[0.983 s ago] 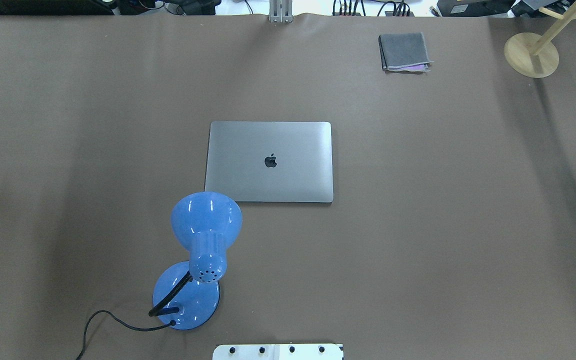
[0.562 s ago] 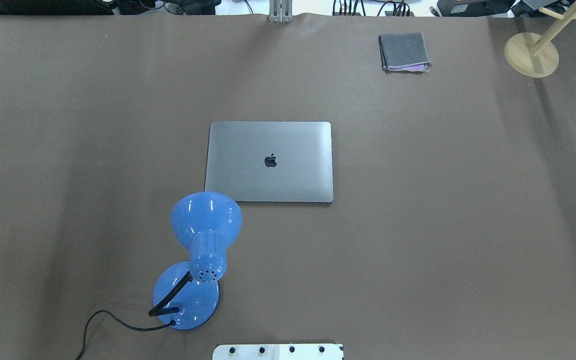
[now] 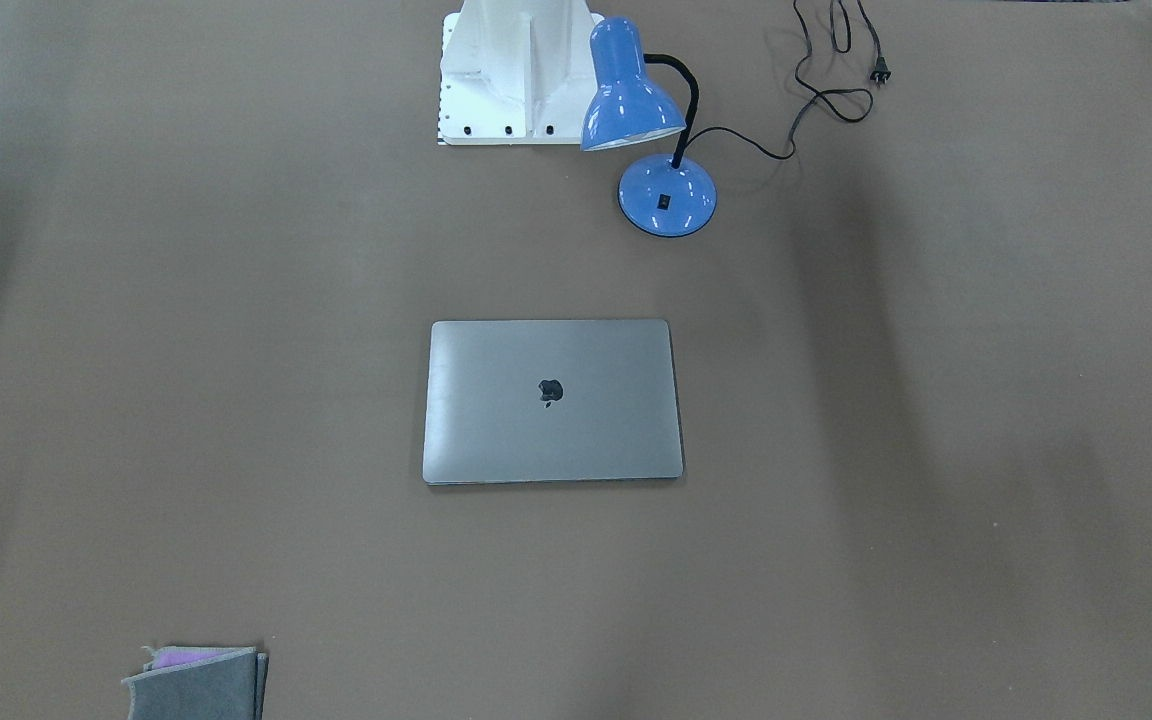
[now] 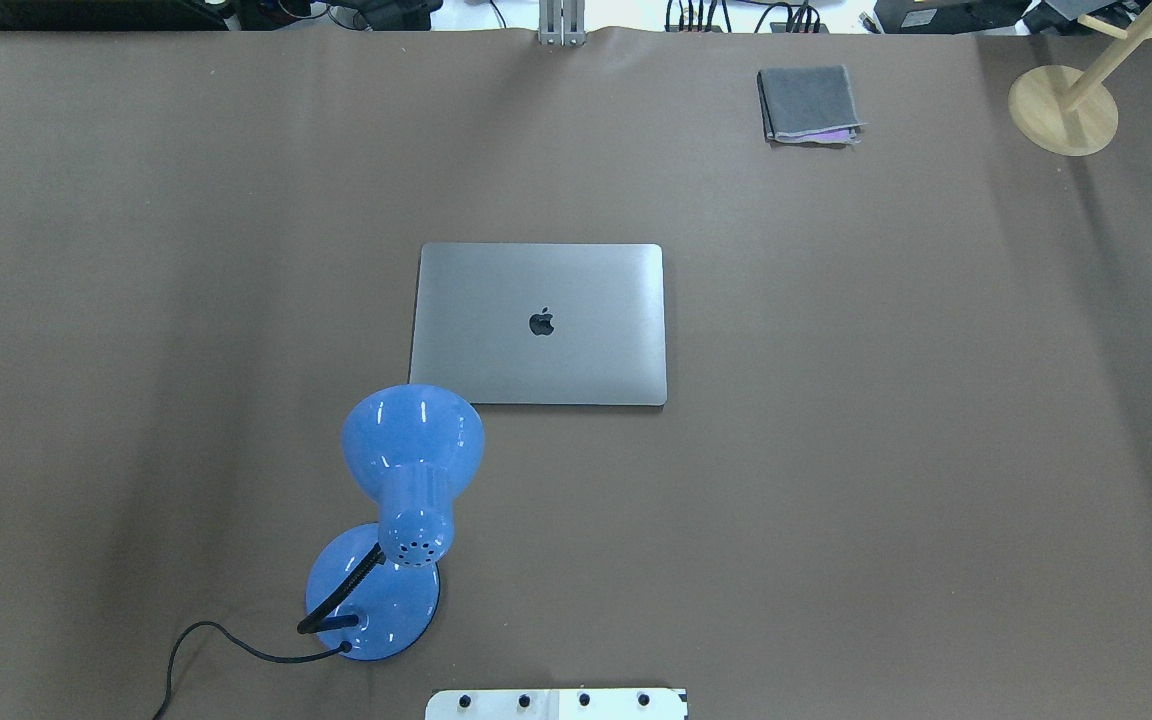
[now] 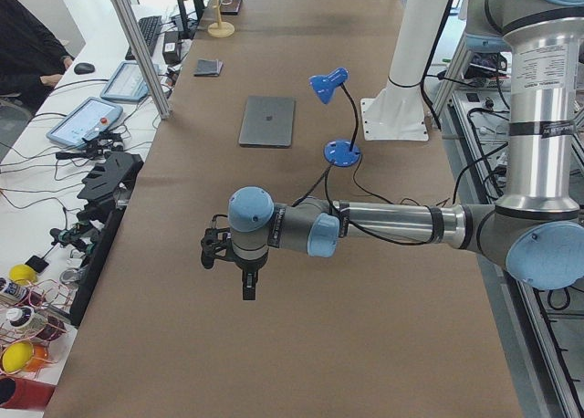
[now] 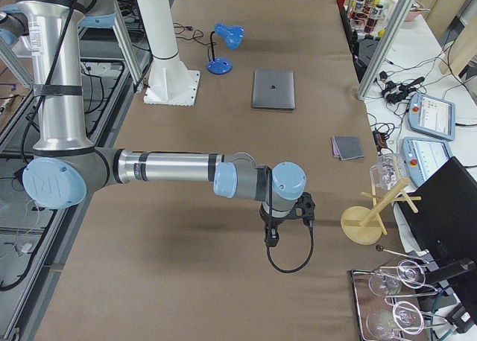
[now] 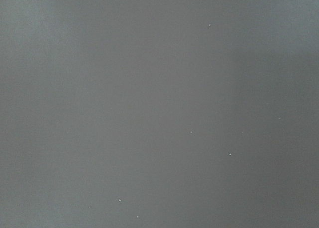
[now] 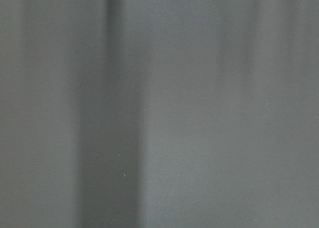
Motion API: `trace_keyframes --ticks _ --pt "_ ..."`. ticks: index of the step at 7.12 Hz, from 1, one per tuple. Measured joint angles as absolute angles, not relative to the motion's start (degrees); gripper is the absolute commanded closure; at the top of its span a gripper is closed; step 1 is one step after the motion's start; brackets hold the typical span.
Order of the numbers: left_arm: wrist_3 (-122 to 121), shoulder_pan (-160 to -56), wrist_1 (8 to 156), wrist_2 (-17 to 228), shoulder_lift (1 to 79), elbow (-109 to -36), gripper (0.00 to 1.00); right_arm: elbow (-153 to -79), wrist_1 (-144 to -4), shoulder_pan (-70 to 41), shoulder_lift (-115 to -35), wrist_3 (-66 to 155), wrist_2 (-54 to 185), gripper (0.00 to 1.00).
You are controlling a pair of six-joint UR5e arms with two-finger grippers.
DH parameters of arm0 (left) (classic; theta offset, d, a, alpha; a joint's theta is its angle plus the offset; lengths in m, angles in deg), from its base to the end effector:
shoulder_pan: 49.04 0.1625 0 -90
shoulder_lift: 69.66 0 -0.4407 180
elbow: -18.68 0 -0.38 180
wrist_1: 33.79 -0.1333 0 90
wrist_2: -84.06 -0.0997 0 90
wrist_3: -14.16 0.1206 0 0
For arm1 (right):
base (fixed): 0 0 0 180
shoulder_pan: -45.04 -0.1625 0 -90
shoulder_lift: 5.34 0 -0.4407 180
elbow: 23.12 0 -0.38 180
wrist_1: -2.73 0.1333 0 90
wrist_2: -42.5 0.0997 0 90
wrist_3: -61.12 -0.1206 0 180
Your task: Close laptop
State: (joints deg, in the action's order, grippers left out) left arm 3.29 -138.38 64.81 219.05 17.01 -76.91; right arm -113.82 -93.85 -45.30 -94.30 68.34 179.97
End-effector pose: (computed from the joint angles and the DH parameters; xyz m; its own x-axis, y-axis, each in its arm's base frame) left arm -0.0426 -0.4686 0.6525 0.6951 -0.0464 -0.7174 0.1220 0.9911 0.0541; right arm 0.0473 -0.4800 0.6812 0.6710 -0.0596 0.7391 0.0790 0.9968 0.0086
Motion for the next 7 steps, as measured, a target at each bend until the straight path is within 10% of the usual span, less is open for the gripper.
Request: trace_keyframes --ticks 7 --pt "3.39 -138.34 66.59 219.06 16.83 -75.81 0.01 -113.9 -93.81 -45.4 -93.77 68.22 181.66 0.0"
